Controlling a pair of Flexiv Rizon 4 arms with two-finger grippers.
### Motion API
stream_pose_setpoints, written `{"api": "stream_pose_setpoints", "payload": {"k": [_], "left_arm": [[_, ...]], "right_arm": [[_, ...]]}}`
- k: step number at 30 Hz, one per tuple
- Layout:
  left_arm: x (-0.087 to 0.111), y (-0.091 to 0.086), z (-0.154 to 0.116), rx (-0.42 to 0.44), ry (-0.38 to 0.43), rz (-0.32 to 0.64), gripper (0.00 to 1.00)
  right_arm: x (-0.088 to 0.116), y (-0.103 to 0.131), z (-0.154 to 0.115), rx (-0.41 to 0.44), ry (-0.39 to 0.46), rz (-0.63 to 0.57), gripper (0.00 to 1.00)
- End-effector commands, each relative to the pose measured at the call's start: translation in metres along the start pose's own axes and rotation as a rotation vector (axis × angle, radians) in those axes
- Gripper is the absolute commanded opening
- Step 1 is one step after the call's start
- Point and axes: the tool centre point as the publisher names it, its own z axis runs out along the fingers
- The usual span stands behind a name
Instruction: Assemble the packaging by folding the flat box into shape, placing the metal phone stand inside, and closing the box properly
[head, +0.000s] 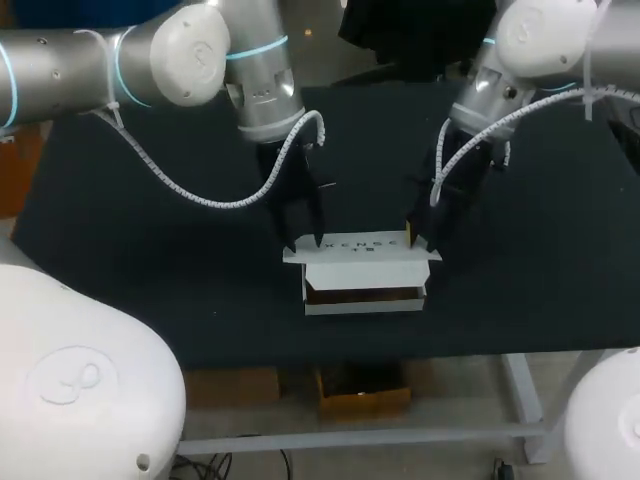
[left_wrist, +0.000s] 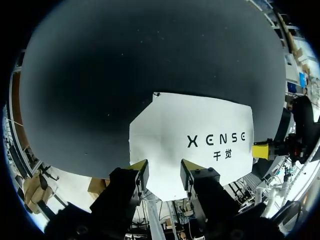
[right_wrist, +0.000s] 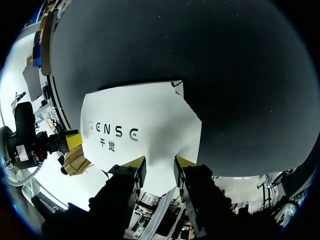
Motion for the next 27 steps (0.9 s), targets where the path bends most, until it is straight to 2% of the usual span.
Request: {"api": "stream_pose_setpoints", "payload": {"k": [1, 10, 27], "left_arm": [[-0.003, 0.003, 0.005, 0.014, 0.016, 0.011, 0.42], [-0.003, 0.004, 0.012, 0.041, 0.027, 0.031, 0.44], [0.001, 0.004, 0.020, 0.055, 0.035, -0.009, 0.38]], "right_arm": [[-0.003, -0.003, 0.003, -0.011, 0.010, -0.003, 0.35], [-0.005, -0.003, 0.006, -0.043, 0.023, -0.014, 0.35], [-0.004, -0.001, 0.011, -0.101, 0.026, -0.028, 0.39]]}}
